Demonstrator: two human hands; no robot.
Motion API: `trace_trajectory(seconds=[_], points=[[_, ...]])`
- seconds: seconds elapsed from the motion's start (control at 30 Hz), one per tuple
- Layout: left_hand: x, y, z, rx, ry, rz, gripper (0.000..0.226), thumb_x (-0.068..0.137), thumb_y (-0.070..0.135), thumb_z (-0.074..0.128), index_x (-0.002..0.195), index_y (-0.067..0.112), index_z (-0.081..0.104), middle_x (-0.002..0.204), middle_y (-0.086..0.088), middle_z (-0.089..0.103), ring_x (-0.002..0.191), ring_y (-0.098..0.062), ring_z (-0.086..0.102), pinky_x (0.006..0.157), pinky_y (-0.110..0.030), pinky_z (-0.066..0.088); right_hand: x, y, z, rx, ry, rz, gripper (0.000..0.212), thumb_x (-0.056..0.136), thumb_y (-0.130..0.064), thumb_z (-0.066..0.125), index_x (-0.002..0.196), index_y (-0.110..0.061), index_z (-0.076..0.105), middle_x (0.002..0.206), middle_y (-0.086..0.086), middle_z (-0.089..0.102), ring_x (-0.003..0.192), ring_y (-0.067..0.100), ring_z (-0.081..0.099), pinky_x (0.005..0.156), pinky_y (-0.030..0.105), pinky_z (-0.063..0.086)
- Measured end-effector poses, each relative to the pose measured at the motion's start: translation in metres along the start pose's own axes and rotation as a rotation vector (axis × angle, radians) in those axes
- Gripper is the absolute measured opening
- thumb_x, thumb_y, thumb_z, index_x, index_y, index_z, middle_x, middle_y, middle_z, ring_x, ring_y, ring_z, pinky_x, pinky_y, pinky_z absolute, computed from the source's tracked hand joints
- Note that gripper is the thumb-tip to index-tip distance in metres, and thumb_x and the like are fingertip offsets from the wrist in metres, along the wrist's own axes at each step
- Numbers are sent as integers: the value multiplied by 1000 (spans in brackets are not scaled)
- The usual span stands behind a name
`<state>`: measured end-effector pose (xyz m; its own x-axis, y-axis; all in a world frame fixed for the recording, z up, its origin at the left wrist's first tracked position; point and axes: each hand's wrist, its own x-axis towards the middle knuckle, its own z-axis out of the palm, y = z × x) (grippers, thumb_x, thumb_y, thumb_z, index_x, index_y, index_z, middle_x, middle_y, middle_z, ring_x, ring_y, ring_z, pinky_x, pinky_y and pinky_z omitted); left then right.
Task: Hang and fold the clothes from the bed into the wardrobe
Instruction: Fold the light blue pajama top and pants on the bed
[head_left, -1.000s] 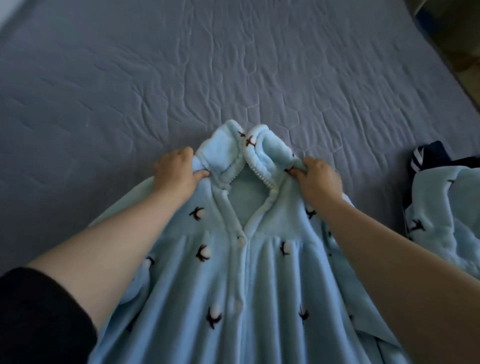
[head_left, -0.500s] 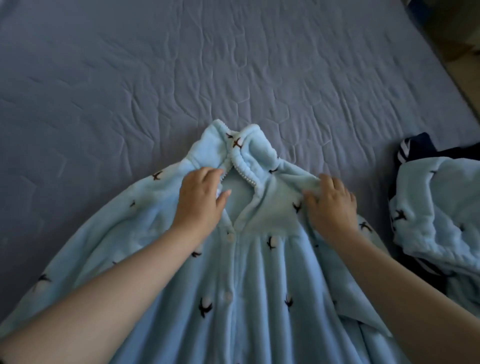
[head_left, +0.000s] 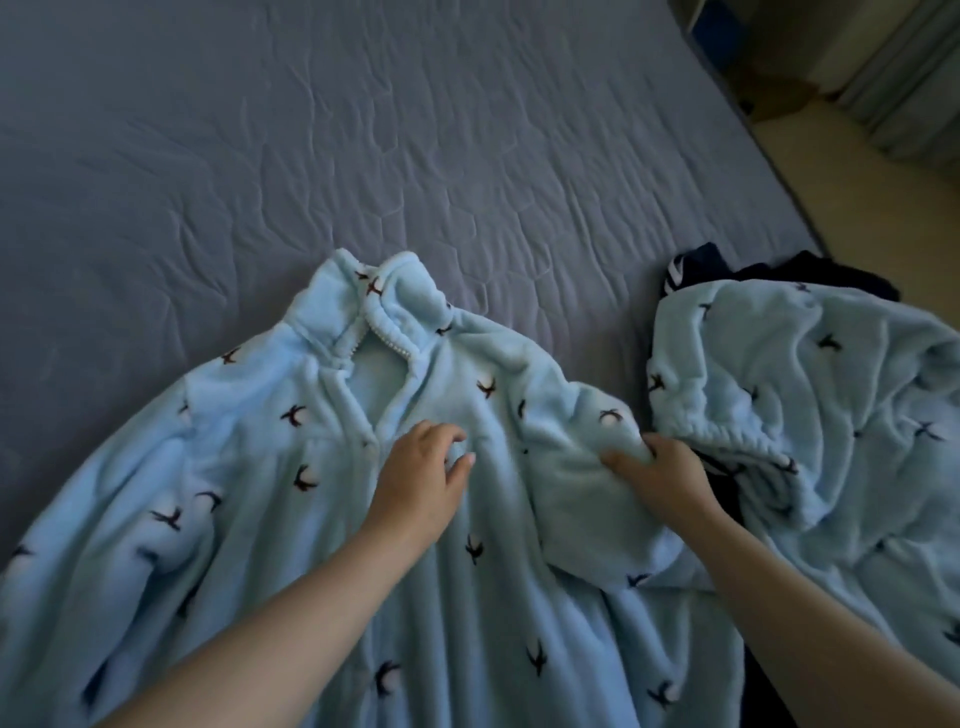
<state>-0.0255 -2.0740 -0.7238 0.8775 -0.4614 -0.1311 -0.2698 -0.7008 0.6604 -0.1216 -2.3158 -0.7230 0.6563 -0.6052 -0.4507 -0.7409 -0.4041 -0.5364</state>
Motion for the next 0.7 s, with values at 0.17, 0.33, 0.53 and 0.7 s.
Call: trace_trajectory(seconds=[0.17, 0.33, 0.53, 0.7], points=[[-34, 30, 8, -18, -22, -32, 29, 94, 25, 56, 117, 9, 60, 117, -6, 58, 110, -21, 53, 96, -30, 40, -38, -1, -35, 232, 71, -94, 11, 85, -29, 67, 87, -18, 65, 78, 0, 67, 72, 11, 61, 58, 25, 45], [-61, 73, 0, -3, -56, -64, 28, 93, 23, 58, 116, 7, 61, 116, -7, 60, 110, -21, 56, 91, -27, 40, -63, -7, -80, 90, 57, -179, 27, 80, -35, 75, 94, -22, 56, 80, -11, 61, 72, 0, 55, 57, 16, 37], [-71, 110, 1, 39, -110, -129, 30, 91, 22, 59, 115, 5, 59, 114, -13, 58, 109, -28, 55, 91, -32, 41, -67, -3, -118, 236, -227, -32, 65, 80, -18, 76, 138, -16, 45, 113, 5, 64, 96, 19, 63, 75, 32, 55], [-93, 104, 26, 29, -132, -220, 25, 91, 26, 60, 110, 9, 60, 109, -9, 59, 99, -26, 58, 84, -32, 45, -67, 40, -97, -18, -235, 30, 43, 95, -24, 58, 132, -4, 52, 122, 16, 62, 110, 29, 59, 88, 34, 48]])
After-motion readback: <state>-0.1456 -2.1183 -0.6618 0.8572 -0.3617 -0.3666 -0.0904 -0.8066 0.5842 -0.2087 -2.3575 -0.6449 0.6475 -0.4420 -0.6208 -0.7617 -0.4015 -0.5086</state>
